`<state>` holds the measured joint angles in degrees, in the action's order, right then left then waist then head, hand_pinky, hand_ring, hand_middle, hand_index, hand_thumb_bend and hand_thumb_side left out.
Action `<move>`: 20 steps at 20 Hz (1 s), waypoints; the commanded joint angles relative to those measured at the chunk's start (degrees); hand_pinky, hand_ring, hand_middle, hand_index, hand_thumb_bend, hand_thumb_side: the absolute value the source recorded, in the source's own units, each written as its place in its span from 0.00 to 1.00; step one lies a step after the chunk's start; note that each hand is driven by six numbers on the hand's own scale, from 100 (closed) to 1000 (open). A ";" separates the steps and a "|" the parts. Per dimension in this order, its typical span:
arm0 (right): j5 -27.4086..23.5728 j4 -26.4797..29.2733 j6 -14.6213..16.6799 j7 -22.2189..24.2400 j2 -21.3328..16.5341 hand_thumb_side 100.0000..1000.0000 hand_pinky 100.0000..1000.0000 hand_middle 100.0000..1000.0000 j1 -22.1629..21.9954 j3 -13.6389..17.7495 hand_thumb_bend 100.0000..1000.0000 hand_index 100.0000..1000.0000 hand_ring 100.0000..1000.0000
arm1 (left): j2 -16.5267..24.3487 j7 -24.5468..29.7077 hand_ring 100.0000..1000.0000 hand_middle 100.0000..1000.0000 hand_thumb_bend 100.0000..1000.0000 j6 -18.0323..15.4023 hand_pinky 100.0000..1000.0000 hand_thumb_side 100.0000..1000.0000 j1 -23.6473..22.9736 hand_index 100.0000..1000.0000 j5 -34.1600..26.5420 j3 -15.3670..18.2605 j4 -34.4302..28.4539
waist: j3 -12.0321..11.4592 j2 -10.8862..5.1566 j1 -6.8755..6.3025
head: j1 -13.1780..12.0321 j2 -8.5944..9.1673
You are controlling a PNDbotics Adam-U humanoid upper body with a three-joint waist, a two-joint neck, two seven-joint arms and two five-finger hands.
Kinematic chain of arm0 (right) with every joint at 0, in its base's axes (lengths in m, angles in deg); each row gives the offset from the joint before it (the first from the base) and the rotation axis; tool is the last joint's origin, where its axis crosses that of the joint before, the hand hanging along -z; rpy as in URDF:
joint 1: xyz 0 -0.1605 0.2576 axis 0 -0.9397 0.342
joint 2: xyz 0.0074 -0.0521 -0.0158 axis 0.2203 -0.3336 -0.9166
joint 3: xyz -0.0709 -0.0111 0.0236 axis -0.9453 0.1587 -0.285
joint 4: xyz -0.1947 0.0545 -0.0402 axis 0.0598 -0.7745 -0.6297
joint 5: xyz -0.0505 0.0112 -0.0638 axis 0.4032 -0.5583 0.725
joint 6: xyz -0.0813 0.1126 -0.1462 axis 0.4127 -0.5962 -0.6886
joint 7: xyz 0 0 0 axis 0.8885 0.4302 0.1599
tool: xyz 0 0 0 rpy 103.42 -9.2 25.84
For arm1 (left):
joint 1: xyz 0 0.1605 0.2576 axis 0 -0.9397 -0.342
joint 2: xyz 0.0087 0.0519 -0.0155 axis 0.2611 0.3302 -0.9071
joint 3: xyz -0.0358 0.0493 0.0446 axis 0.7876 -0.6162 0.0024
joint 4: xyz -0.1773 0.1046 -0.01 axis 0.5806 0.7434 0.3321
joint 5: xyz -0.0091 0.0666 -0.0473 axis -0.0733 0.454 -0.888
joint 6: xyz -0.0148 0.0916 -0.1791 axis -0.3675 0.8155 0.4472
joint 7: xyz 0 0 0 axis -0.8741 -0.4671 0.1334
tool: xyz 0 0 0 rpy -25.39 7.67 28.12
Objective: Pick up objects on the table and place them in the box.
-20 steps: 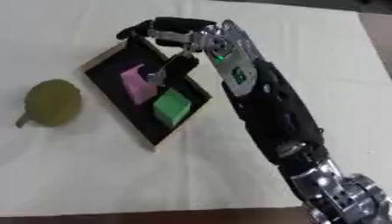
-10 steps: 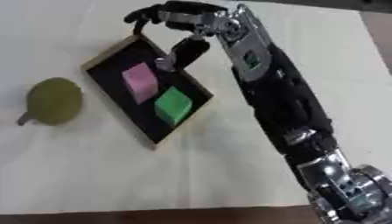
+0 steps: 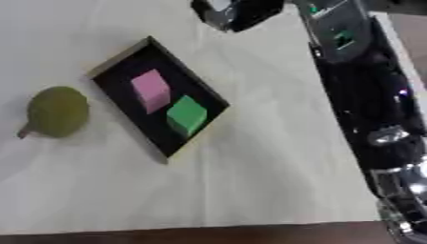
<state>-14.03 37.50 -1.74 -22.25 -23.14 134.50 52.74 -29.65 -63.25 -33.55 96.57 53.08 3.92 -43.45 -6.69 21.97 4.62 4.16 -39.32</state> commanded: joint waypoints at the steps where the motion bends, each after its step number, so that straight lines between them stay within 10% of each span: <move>1: -5.96 5.35 -1.28 -3.91 -6.66 0.26 1.00 0.70 -1.79 1.98 0.00 0.88 0.98 | 1.14 -0.51 0.79 0.77 0.00 -0.06 0.62 0.58 0.33 0.79 0.41 0.77 -0.99 | 0.22 -1.35 -0.52 | -0.66 -0.01; 11: -16.06 17.16 -0.80 -16.34 -16.73 0.38 1.00 0.66 -15.32 7.49 0.00 0.83 0.96 | 13.02 -0.64 0.77 0.75 0.00 6.29 0.64 0.38 3.35 0.82 15.23 0.57 -0.99 | 0.98 -1.04 -2.05 | -2.26 -0.70; 20: -16.10 23.73 -1.26 -22.00 -19.22 0.40 1.00 0.66 -22.66 10.99 0.00 0.82 0.96 | 28.94 17.94 0.80 0.77 0.12 15.09 0.70 0.43 6.07 0.87 27.86 -7.47 -0.99 | 2.03 -1.07 -2.62 | -2.69 -0.99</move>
<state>-29.85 59.58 -2.96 -43.48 -39.99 111.38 62.59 -4.35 -48.03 -19.21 102.07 80.15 -3.12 -43.62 -4.66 22.13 2.18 1.60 -39.82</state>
